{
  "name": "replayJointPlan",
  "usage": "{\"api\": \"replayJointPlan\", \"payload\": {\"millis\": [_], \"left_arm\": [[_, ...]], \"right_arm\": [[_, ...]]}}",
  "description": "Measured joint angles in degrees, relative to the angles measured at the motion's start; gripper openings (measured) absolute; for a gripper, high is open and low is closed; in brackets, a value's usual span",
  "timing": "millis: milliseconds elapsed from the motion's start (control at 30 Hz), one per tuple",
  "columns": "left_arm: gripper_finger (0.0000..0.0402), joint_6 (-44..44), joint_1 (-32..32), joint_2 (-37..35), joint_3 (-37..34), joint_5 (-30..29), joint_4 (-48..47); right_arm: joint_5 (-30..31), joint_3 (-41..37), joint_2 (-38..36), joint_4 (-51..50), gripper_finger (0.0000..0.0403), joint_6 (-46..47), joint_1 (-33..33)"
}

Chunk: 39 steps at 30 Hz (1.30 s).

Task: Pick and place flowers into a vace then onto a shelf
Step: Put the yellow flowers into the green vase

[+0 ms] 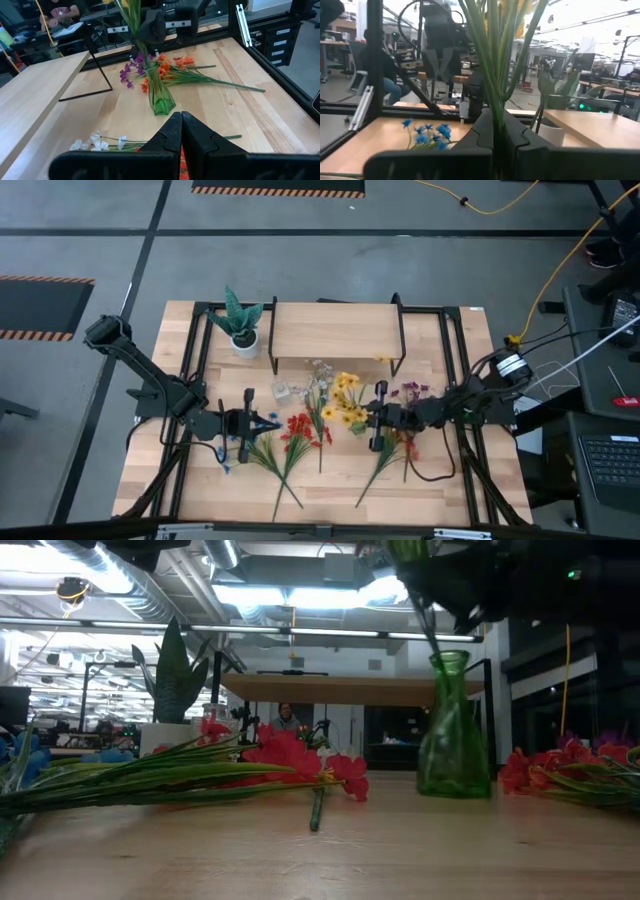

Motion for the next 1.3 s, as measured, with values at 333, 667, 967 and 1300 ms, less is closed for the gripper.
{"api": "replayJointPlan", "payload": {"millis": [333,667,967,1300], "left_arm": [[0.0004,0.0,0.0,0.0,0.0,-0.6,0.0],[0.0004,-0.1,0.0,0.0,0.0,-0.3,0.0],[0.0004,-0.5,0.0,0.0,0.0,-0.3,0.0],[0.0004,-0.5,0.0,0.0,0.0,-0.3,0.0]], "right_arm": [[-1.5,3.1,4.8,0.2,0.0002,0.2,-2.7],[-0.6,3.0,5.1,0.1,0.0002,-0.1,-2.7],[-0.6,3.0,5.1,0.1,0.0027,-0.2,-2.3],[0.7,3.0,5.1,0.1,0.0066,-4.3,-0.5]]}}
